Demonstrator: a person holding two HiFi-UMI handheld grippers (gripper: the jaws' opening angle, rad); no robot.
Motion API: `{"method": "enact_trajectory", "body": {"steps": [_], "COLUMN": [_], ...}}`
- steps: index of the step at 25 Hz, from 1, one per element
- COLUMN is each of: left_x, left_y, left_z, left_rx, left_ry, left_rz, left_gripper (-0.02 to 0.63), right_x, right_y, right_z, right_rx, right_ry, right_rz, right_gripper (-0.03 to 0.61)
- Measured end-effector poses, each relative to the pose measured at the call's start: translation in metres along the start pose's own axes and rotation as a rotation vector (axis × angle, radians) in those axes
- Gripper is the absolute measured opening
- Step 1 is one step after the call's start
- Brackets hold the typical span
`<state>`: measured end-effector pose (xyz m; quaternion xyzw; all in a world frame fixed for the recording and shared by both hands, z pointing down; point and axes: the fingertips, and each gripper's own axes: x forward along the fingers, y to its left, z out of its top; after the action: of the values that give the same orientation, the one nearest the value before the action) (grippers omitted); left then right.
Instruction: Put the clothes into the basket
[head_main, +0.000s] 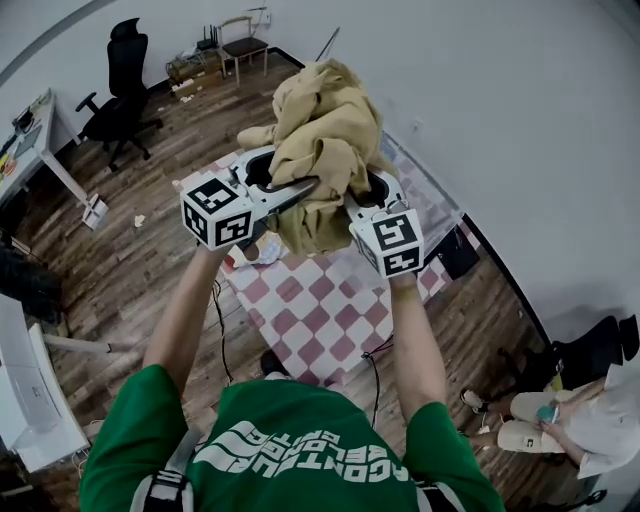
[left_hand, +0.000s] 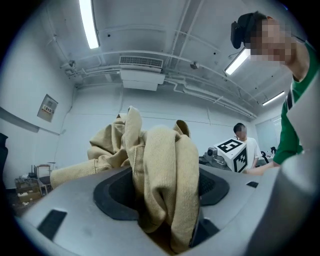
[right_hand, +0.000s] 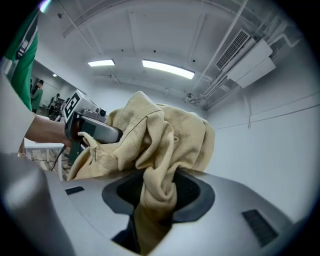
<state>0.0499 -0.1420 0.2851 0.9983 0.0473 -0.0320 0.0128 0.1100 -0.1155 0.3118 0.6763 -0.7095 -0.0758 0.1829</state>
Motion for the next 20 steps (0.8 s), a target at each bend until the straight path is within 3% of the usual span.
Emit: {"method": "enact_trajectory", "body": {"steps": [11,20], "left_x": [0.146,0.186], "left_y": [-0.046,-0.042], "left_z": [-0.002,-0.029], "left_rx": [-0.006,-0.034], "left_ry": [0.025,0.061], "left_rz": [-0.121,-0.212], "left_gripper": [0.296,0.296], "right_x": [-0.068,-0.071], "right_y": [-0.126,-0.152], "right_z": [-0.053,-0.09], "right_rx": [0.036,0.072], "right_ry": [0.03,0.086], "right_rz": [-0.116,-0.188], "right_gripper": [0.152,0.152]}}
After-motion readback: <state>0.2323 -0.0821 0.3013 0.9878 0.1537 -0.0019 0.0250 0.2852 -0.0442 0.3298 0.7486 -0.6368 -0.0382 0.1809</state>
